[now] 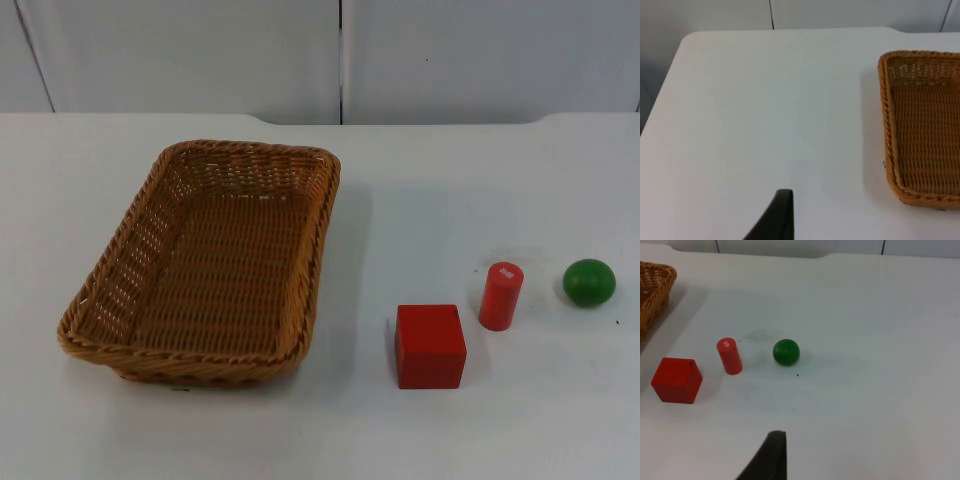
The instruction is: Pick up the basket with the left hand and place the object to the left of the red cylinder into the basket with the right hand.
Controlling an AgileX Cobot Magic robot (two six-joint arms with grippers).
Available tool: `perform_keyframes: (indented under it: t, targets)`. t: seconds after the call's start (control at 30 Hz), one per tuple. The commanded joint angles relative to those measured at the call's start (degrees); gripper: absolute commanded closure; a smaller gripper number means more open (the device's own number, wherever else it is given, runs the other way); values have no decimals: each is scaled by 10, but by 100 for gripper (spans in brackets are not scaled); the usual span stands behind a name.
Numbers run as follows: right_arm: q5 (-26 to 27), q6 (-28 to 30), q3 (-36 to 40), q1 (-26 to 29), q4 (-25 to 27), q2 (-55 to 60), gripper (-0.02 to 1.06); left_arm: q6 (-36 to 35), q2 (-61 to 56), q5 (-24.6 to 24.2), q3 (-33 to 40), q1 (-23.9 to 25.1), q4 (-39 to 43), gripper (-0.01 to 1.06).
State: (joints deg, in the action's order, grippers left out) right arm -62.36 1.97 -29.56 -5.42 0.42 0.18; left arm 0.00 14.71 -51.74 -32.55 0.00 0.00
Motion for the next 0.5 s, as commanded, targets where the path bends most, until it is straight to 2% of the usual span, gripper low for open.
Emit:
perform_keyframes:
  t: [0.0,0.23,0.47]
  targets:
    - [5,2,0,0,0,-2,-1,0,4,19,-4,1,-11,0]
    - [5,2,0,0,0,-2,-1,0,58,33,-24,1,-13,0]
    - [5,2,0,0,0,-2,-1,6,147,82,-65,1,-13,0]
